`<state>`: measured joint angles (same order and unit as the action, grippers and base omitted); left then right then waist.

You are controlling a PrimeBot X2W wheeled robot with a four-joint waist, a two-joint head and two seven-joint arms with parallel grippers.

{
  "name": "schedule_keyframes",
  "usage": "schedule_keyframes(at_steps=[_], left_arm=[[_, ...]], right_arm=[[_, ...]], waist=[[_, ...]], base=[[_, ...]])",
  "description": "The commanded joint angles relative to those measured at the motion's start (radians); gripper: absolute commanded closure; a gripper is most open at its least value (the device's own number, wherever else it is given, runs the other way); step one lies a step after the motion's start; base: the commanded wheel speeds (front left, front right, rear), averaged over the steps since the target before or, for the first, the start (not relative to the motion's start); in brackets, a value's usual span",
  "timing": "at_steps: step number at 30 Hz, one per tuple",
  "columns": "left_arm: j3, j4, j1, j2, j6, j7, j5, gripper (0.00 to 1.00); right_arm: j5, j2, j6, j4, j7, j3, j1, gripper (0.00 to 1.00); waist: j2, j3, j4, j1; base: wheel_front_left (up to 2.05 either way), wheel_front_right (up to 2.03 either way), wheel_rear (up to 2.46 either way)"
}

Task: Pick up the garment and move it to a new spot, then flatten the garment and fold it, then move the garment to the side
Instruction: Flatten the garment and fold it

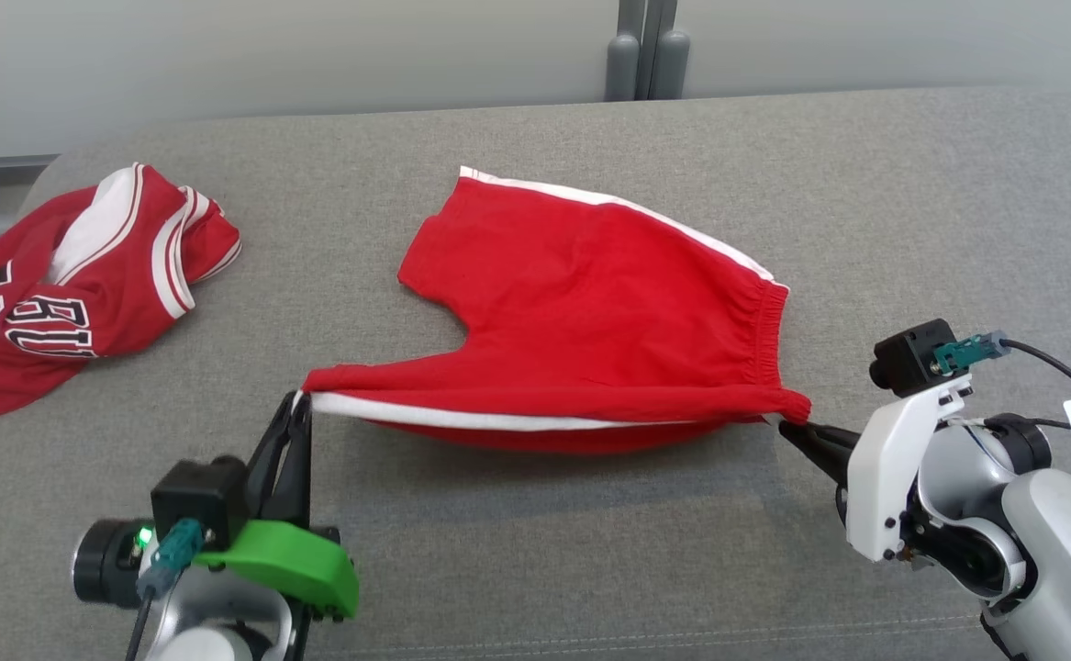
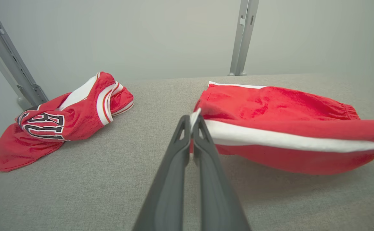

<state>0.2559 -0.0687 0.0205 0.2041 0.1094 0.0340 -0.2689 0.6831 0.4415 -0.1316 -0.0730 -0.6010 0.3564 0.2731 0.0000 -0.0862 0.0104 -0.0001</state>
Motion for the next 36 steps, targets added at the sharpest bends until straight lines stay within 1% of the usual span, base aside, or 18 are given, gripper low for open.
schedule_keyframes(at_steps=[1, 7, 11, 15, 16, 19, 29, 36], left_arm=[[0.001, 0.019, 0.044, 0.006, -0.008, 0.001, 0.008, 1.0], [0.013, 0.185, 0.281, -0.018, -0.041, -0.017, 0.019, 1.0], [0.009, 0.298, 0.427, -0.038, -0.05, -0.049, 0.024, 1.0], [0.002, 0.405, 0.546, -0.054, -0.047, -0.084, 0.025, 1.0], [0.002, 0.405, 0.546, -0.054, -0.047, -0.084, 0.025, 1.0], [-0.007, 0.477, 0.621, -0.061, -0.04, -0.112, 0.023, 1.0], [0.007, 0.682, 0.832, -0.075, -0.056, -0.162, 0.036, 1.0], [0.019, 0.803, 0.938, -0.072, -0.057, -0.184, 0.048, 1.0]], right_arm=[[0.015, -0.013, 0.002, 0.009, 0.008, -0.012, 0.01, 1.0], [0.015, -0.08, 0.002, 0.006, 0.033, -0.042, 0.088, 1.0], [0.005, -0.126, 0.002, -0.021, 0.064, -0.061, 0.152, 1.0], [-0.019, -0.167, 0.001, -0.067, 0.091, -0.085, 0.203, 1.0], [-0.019, -0.167, 0.001, -0.067, 0.091, -0.085, 0.203, 1.0], [-0.045, -0.201, 0.001, -0.099, 0.119, -0.104, 0.234, 1.0], [-0.075, -0.306, 0.001, -0.175, 0.203, -0.16, 0.313, 1.0], [-0.075, -0.352, 0.001, -0.2, 0.195, -0.174, 0.362, 1.0]], waist=[[0.0, -0.02, 0.006, 0.0001], [0.0, -0.087, 0.03, 0.0001], [0.0, -0.143, 0.054, 0.0001], [0.0, -0.192, 0.08, 0.0001], [0.0, -0.192, 0.08, 0.0001], [0.0, -0.225, 0.101, 0.0001], [0.0, -0.293, 0.153, 0.0001], [0.0, -0.315, 0.184, 0.0001]], base=[[0.0, 0.0, 0.0], [0.0, 0.0, 0.0], [0.0, 0.0, 0.0], [0.0, 0.0, 0.0], [0.0, 0.0, 0.0], [0.0, 0.0, 0.0], [0.0, 0.0, 0.0], [0.0, 0.0, 0.0]])
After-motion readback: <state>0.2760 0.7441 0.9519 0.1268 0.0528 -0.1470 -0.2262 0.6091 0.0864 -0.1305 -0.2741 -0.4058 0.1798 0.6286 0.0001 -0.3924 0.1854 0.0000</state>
